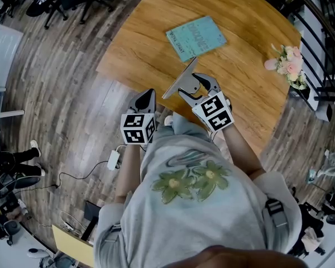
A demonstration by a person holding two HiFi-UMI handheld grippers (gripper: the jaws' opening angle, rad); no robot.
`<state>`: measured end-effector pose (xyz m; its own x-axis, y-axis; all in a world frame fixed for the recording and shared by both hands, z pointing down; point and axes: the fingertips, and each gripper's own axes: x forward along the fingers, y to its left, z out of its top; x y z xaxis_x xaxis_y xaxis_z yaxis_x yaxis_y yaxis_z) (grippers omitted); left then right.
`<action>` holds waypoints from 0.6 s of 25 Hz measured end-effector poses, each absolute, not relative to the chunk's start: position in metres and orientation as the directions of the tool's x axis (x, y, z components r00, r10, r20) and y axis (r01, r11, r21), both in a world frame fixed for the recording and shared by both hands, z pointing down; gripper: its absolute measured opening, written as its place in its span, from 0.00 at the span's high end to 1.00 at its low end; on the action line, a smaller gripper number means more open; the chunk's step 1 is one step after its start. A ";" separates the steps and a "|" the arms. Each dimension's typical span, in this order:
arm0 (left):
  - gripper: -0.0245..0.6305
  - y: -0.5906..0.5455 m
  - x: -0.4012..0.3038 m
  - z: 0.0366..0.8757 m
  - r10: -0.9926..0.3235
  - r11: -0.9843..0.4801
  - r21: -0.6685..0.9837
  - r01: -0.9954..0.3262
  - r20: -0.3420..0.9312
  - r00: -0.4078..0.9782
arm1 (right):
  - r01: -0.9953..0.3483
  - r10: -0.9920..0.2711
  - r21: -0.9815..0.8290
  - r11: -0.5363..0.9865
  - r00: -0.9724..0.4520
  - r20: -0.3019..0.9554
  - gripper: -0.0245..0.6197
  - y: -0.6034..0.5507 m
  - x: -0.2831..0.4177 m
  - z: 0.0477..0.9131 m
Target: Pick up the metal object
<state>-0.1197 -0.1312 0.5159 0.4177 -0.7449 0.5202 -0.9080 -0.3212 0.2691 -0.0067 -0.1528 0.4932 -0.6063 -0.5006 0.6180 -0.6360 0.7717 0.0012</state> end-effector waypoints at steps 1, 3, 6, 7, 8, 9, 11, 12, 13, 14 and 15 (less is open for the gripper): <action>0.94 -0.131 -0.120 0.516 -0.747 -0.319 0.268 -0.909 0.520 0.415 | -0.634 -0.503 0.003 0.774 -0.612 0.610 0.50 -0.153 -0.007 0.491; 0.94 -0.132 -0.122 0.516 -0.750 -0.314 0.266 -0.911 0.519 0.410 | -0.631 -0.508 0.004 0.775 -0.620 0.598 0.50 -0.155 -0.009 0.485; 0.94 -0.133 -0.123 0.516 -0.754 -0.307 0.264 -0.914 0.518 0.403 | -0.633 -0.515 0.006 0.774 -0.625 0.587 0.50 -0.156 -0.009 0.478; 0.94 -0.133 -0.123 0.516 -0.756 -0.305 0.264 -0.915 0.518 0.401 | -0.632 -0.518 0.007 0.775 -0.627 0.582 0.50 -0.156 -0.009 0.475; 0.94 -0.132 -0.124 0.516 -0.757 -0.303 0.265 -0.916 0.517 0.400 | -0.632 -0.520 0.008 0.775 -0.630 0.577 0.50 -0.156 -0.010 0.473; 0.94 -0.131 -0.124 0.515 -0.758 -0.301 0.265 -0.916 0.517 0.399 | -0.631 -0.522 0.010 0.776 -0.632 0.573 0.50 -0.156 -0.010 0.470; 0.94 -0.130 -0.124 0.515 -0.759 -0.299 0.264 -0.917 0.516 0.396 | -0.630 -0.525 0.013 0.776 -0.636 0.566 0.50 -0.154 -0.010 0.466; 0.94 -0.129 -0.124 0.516 -0.760 -0.298 0.263 -0.918 0.516 0.394 | -0.630 -0.527 0.014 0.776 -0.637 0.563 0.50 -0.154 -0.009 0.465; 0.94 -0.129 -0.124 0.516 -0.761 -0.296 0.262 -0.918 0.516 0.393 | -0.630 -0.529 0.015 0.776 -0.638 0.559 0.50 -0.154 -0.009 0.464; 0.94 -0.129 -0.125 0.516 -0.762 -0.295 0.261 -0.919 0.516 0.391 | -0.631 -0.531 0.015 0.776 -0.640 0.556 0.50 -0.154 -0.008 0.462; 0.94 -0.129 -0.125 0.516 -0.764 -0.293 0.261 -0.920 0.515 0.389 | -0.632 -0.534 0.015 0.775 -0.642 0.551 0.50 -0.154 -0.008 0.461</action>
